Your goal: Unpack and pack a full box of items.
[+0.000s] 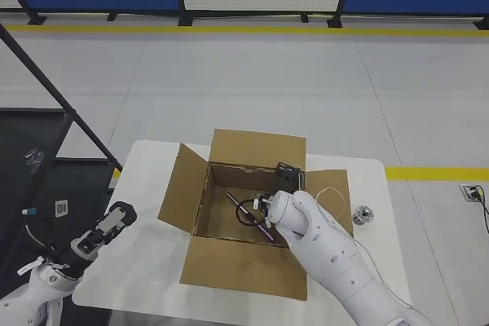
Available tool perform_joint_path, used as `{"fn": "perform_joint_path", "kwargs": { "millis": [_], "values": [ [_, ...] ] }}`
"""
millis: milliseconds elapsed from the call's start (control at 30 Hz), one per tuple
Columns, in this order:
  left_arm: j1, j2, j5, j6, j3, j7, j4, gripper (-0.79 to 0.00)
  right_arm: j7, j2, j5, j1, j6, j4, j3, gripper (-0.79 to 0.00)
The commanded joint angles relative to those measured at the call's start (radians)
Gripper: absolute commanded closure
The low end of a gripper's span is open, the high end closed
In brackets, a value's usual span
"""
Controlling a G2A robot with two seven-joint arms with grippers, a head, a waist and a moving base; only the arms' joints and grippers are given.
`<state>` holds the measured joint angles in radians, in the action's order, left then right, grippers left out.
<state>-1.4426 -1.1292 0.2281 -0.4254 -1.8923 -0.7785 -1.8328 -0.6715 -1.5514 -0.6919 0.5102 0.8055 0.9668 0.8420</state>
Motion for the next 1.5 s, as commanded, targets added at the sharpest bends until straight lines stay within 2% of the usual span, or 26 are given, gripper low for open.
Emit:
{"fn": "perform_joint_path", "kwargs": {
  "millis": [0, 300, 567, 600, 700, 767, 867, 1100, 1167, 1200, 1233, 1267, 1300, 1467],
  "values": [
    [0.000, 0.000, 0.000, 0.000, 0.000, 0.000, 0.000, -0.785, 0.020, -0.008, -0.005, -0.001, 0.021, -0.012, -0.011, -0.785],
    [0.000, 0.000, 0.000, 0.000, 0.000, 0.000, 0.000, -0.785, 0.075, -0.053, -0.002, -0.037, 0.058, -0.109, -0.053, -0.785],
    [0.000, 0.000, 0.000, 0.000, 0.000, 0.000, 0.000, -0.785, 0.121, -0.090, 0.024, -0.076, 0.023, -0.228, -0.063, -0.773],
    [0.000, 0.000, 0.000, 0.000, 0.000, 0.000, 0.000, -0.785, 0.126, -0.094, 0.029, -0.080, 0.017, -0.244, -0.062, -0.754],
    [0.000, 0.000, 0.000, 0.000, 0.000, 0.000, 0.000, -0.785, 0.139, -0.106, 0.040, -0.094, -0.004, -0.289, -0.063, -0.613],
    [0.000, 0.000, 0.000, 0.000, 0.000, 0.000, 0.000, -0.785, 0.145, -0.114, 0.047, -0.102, -0.017, -0.316, -0.062, -0.446],
    [0.000, 0.000, 0.000, 0.000, 0.000, 0.000, 0.000, -0.785, 0.159, -0.124, 0.054, -0.111, -0.034, -0.347, -0.061, -0.332],
    [0.000, 0.000, 0.000, 0.000, 0.000, 0.000, 0.000, -0.785, 0.174, -0.142, 0.065, -0.120, -0.069, -0.389, -0.055, -0.222],
    [0.000, 0.000, 0.000, 0.000, 0.000, 0.000, 0.000, -0.785, 0.176, -0.144, 0.064, -0.116, -0.077, -0.388, -0.053, -0.163],
    [0.000, 0.000, 0.000, 0.000, 0.000, 0.000, 0.000, -0.785, 0.172, -0.145, 0.064, -0.112, -0.089, -0.382, -0.053, -0.089],
    [0.000, 0.000, 0.000, 0.000, 0.000, 0.000, 0.000, -0.785, 0.166, -0.145, 0.065, -0.108, -0.103, -0.376, -0.052, -0.049],
    [0.000, 0.000, 0.000, 0.000, 0.000, 0.000, 0.000, -0.785, 0.166, -0.144, 0.061, -0.105, -0.107, -0.371, -0.050, -0.046],
    [0.000, 0.000, 0.000, 0.000, 0.000, 0.000, 0.000, -0.785, 0.159, -0.143, 0.059, -0.099, -0.111, -0.363, -0.049, 0.000],
    [0.000, 0.000, 0.000, 0.000, 0.000, 0.000, 0.000, -0.785, 0.138, -0.131, 0.019, -0.063, -0.118, -0.287, -0.041, 0.000]
  ]
}}
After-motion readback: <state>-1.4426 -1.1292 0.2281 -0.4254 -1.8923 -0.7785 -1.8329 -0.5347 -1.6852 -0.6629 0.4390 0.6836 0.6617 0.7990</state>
